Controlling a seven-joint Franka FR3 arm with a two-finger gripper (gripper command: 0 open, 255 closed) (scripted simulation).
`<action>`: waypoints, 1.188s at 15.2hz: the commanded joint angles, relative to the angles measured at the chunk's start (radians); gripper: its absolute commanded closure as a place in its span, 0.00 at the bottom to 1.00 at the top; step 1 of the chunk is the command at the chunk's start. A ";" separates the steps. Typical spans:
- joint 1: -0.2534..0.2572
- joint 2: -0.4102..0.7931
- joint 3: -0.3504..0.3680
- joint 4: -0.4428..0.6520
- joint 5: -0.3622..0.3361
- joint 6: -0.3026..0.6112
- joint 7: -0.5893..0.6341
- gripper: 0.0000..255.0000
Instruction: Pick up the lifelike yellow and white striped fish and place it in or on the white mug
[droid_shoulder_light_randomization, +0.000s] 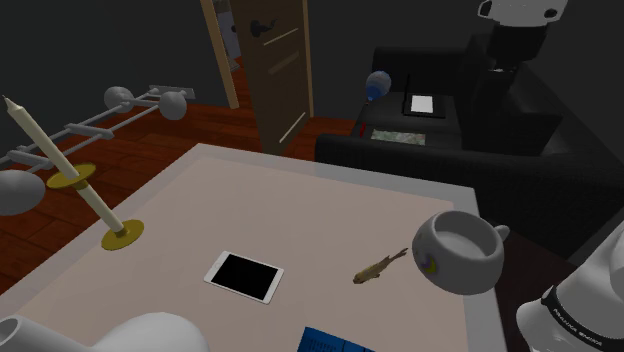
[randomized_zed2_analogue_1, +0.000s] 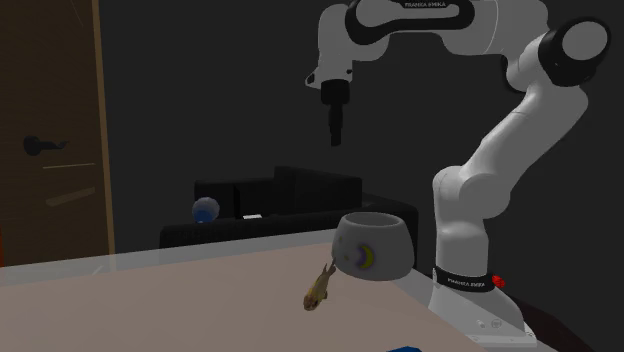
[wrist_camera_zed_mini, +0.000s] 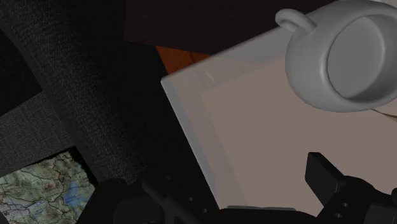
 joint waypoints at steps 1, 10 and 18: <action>0.000 0.000 0.000 0.000 0.000 0.000 0.000 0.00; 0.149 0.119 0.104 -0.067 0.052 0.182 -0.118 0.00; 0.276 0.234 0.204 -0.106 0.087 0.334 -0.220 0.00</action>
